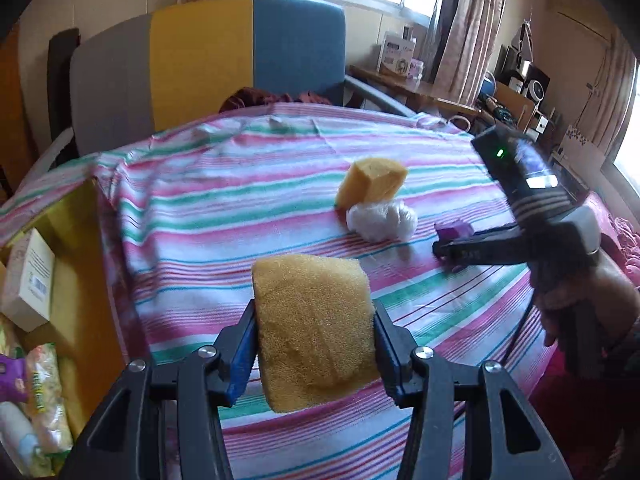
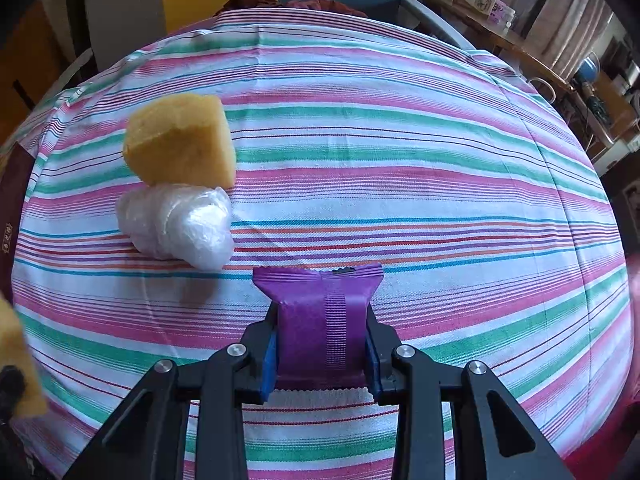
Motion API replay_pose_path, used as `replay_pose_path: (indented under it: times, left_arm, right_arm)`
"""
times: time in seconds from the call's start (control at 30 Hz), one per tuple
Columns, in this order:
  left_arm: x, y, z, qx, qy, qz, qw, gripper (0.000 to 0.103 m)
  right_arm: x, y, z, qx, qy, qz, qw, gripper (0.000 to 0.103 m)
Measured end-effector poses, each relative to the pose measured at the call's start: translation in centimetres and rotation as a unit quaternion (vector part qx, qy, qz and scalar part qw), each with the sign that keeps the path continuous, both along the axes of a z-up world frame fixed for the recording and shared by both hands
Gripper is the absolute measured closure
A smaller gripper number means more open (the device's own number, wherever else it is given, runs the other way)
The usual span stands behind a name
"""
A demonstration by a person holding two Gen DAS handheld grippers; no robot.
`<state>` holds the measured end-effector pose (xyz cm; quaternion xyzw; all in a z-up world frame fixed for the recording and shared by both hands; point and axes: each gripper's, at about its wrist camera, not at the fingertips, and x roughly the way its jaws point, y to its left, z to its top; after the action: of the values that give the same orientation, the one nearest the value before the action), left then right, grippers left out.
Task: Organize objects
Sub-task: 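Carry the sponge cake over the gold tray with the left tool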
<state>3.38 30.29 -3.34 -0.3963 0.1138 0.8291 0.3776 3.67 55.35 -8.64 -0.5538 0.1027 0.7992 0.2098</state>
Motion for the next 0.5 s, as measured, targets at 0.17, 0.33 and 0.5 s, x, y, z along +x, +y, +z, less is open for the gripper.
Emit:
replay_pose_path:
  times: [0.17,0.33,0.5]
  left_arm:
    - [0.3,-1.7,2.6,0.017,0.021,0.017,0.9995,0.051]
    - [0.0,-3.8,4.0,0.03,0.025,0.035,0.9986,0.051]
    - [-0.5,-5.7,4.3,0.032,0.027,0.056,0.9975,0.051]
  right_arm:
    - [-0.5,0.0,-0.3,0.002,0.001,0.002,1.0,0.067]
    - [0.2,0.5,-0.1,-0.009,0.003,-0.004,1.0,0.067]
    - [0.1,0.4,-0.1,-0.003,0.002,0.0,1.0,0.067]
